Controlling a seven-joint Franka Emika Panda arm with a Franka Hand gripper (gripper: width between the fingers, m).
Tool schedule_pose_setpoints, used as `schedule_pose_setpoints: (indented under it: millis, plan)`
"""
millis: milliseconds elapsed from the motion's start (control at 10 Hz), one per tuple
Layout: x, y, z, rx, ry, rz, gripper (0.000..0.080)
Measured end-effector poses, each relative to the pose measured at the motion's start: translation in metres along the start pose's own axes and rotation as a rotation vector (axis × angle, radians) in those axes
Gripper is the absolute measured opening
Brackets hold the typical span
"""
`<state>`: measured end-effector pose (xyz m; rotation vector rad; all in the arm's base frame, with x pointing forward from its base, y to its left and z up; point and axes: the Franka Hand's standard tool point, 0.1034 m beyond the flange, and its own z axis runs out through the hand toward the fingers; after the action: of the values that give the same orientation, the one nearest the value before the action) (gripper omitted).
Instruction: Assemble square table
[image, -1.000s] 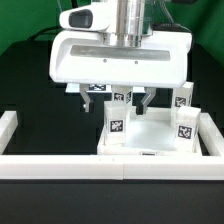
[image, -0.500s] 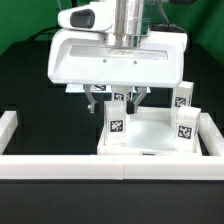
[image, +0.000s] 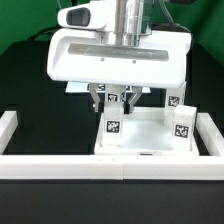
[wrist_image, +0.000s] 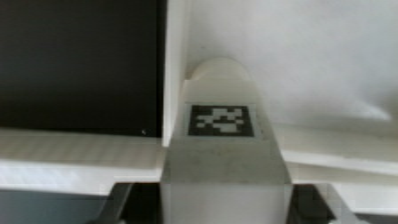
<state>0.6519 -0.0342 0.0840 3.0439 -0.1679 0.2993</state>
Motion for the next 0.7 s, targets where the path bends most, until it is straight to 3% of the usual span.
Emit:
schedule_pose_setpoints:
  millis: [200, 700]
  plan:
    - [-0.0001, 0.0001, 0.0002, 0.0, 0.0, 0.117, 0.0294]
    - [-0.0016, -0.0073, 0.0005, 0.023, -0.012, 0.731, 0.0294]
